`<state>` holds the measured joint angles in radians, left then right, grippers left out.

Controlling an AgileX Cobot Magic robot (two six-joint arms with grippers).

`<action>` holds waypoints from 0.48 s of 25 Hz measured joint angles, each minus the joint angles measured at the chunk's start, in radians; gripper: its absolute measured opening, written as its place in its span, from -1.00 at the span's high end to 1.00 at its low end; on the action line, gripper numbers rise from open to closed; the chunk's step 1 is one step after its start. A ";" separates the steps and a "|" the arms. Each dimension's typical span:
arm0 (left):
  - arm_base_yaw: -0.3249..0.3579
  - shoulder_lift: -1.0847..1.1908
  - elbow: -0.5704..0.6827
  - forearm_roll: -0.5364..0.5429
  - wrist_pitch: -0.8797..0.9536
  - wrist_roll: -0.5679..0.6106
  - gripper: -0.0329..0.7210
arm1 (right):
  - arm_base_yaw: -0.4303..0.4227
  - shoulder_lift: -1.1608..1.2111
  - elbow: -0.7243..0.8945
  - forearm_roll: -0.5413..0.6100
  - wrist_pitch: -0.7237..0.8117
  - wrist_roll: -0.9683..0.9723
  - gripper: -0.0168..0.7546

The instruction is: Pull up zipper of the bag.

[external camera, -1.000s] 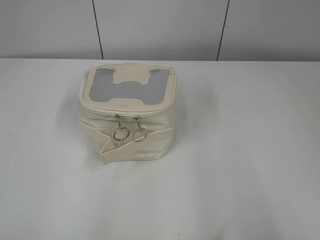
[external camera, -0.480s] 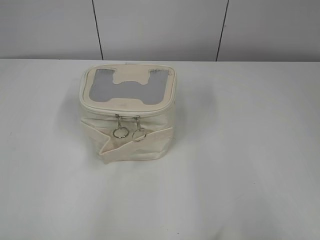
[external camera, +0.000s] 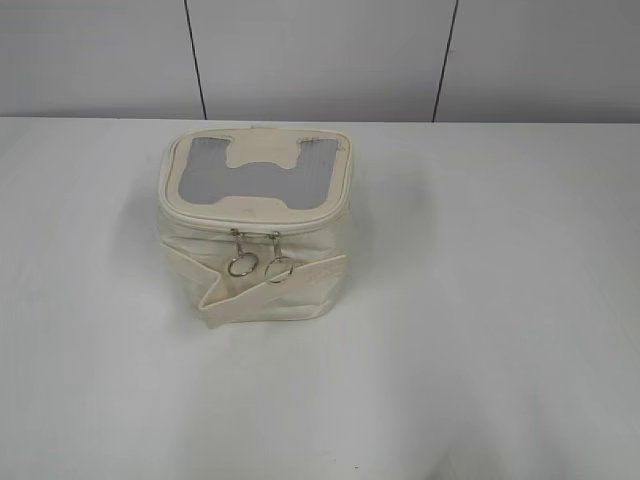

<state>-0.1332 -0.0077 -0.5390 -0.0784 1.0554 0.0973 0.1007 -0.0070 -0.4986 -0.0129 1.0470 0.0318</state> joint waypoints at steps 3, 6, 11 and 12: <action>0.011 0.000 0.000 0.000 0.000 0.000 0.18 | -0.019 0.000 0.000 0.000 0.000 0.000 -0.30; 0.013 0.000 0.000 0.000 0.000 0.000 0.21 | -0.020 0.000 0.000 0.001 0.000 0.000 -0.30; 0.013 0.000 0.000 0.000 0.000 0.000 0.26 | -0.020 0.000 0.000 0.001 0.000 0.000 -0.30; 0.013 0.000 0.000 0.000 0.000 0.000 0.26 | -0.020 0.000 0.000 0.001 0.000 0.000 -0.30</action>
<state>-0.1206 -0.0077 -0.5390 -0.0784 1.0554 0.0973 0.0808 -0.0070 -0.4986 -0.0120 1.0470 0.0318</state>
